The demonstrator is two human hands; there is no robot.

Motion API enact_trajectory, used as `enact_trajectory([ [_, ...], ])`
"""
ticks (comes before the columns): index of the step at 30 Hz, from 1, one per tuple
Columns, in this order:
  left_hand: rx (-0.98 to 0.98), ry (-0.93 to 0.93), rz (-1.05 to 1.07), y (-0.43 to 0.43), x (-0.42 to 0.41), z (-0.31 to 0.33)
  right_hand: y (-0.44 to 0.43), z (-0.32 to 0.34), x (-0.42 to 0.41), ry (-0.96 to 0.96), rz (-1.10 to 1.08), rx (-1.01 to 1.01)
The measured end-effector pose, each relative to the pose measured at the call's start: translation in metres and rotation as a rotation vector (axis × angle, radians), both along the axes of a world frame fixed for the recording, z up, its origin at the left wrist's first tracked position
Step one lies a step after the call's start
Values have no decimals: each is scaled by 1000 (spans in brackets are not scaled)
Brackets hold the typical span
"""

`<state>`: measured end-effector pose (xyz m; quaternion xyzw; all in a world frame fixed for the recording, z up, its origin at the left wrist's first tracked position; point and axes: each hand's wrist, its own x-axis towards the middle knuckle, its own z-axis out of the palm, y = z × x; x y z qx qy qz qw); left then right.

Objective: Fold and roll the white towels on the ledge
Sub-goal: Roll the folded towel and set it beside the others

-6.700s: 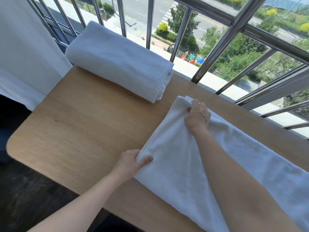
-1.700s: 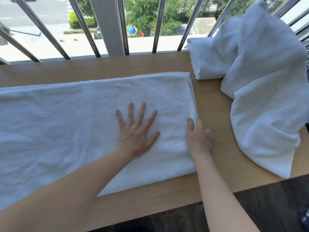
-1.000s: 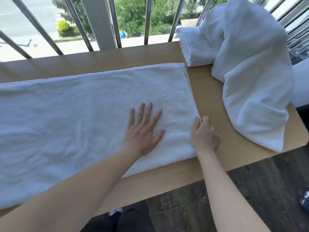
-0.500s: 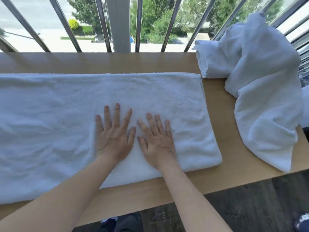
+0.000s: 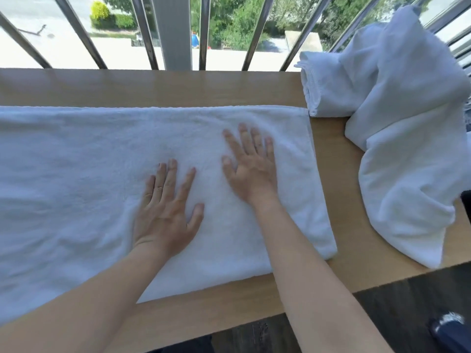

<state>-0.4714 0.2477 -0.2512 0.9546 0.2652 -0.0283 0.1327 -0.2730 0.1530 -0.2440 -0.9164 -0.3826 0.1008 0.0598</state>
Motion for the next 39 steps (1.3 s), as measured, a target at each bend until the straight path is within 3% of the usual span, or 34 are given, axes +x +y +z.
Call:
enact_trajectory([
  [3, 21, -20, -10, 2, 1, -3, -21, 0, 70, 1, -305, -79],
  [7, 11, -34, -6, 1, 3, -1, -23, 9, 89, 29, -483, -62],
  [9, -1, -36, -5, 0, 3, 1, -7, 10, 47, -32, -400, 5],
  [11, -7, -31, -6, 1, 3, 2, 3, 9, -19, -30, -181, 102],
  [14, -15, -21, -8, 1, 3, 2, -30, 2, -80, -8, -16, 44],
  [17, -2, -21, 2, 1, 5, 1, -102, 0, -57, -41, -295, -47],
  [20, -5, -28, -2, 1, 6, 2, -140, 8, -37, 36, -626, 4],
  [21, -7, -36, 0, 1, 6, 2, -133, 9, -42, 28, -632, 53],
  [23, -16, -39, -12, 1, 5, 1, -108, 7, -70, 29, -400, 102],
  [25, -18, -28, -29, 2, 3, 1, -100, -3, -100, -4, -113, 18],
  [26, -22, -17, -47, 3, 1, 1, -108, -5, -104, -16, -92, -26],
  [31, -2, 42, -176, 1, -46, 2, -163, 2, -71, 6, -477, -174],
  [34, 3, 35, -169, 4, -89, 4, -144, 7, -80, 11, -622, -211],
  [36, 7, 52, -122, 13, -113, 5, -112, 9, -106, 23, -586, -172],
  [39, 16, 64, -28, 36, -143, 5, -42, 10, -168, 18, -261, -88],
])
